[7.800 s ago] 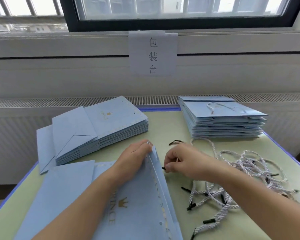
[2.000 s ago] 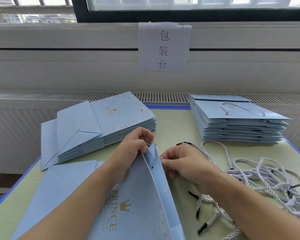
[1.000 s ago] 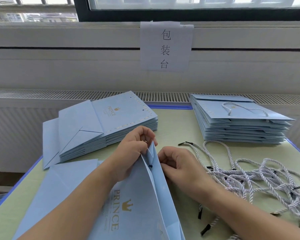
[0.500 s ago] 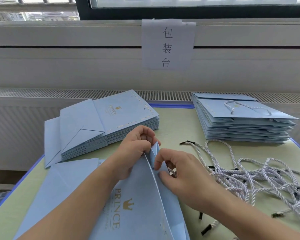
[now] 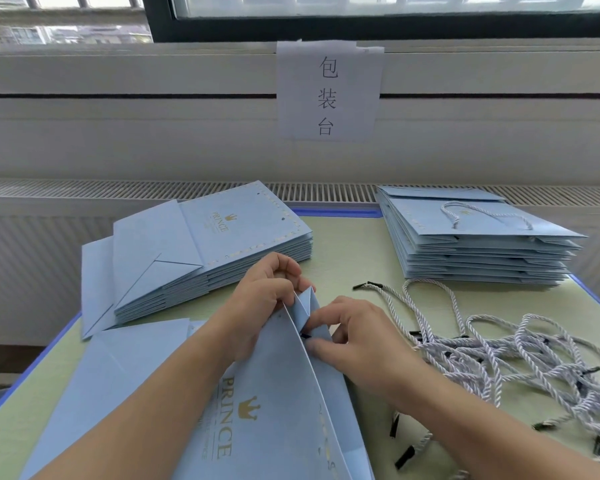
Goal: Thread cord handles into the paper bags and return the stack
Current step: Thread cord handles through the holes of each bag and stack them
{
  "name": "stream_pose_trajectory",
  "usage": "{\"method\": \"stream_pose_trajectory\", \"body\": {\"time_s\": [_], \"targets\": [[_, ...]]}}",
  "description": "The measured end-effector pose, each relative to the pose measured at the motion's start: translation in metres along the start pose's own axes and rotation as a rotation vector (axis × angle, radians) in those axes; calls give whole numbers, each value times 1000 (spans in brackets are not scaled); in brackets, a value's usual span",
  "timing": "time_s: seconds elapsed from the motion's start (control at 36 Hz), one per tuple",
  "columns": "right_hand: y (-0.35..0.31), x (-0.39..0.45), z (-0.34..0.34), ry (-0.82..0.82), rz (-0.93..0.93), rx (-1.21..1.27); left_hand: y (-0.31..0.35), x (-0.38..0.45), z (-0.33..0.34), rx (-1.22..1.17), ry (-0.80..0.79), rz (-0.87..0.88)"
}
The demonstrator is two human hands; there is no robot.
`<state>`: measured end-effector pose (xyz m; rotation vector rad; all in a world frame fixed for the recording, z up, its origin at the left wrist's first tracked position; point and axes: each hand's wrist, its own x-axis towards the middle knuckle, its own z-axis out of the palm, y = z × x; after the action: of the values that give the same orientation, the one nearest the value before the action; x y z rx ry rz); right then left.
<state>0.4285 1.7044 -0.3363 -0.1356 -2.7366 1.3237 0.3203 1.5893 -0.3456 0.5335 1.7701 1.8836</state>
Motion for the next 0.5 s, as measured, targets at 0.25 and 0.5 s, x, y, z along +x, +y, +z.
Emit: {"method": "stream_pose_trajectory", "body": {"time_s": [0.25, 0.5], "targets": [[-1, -1, -2, 40, -90, -46, 3, 0, -1, -26, 27, -6], [-4, -6, -11, 1, -255, -430, 2, 2, -1, -11, 21, -28]]}}
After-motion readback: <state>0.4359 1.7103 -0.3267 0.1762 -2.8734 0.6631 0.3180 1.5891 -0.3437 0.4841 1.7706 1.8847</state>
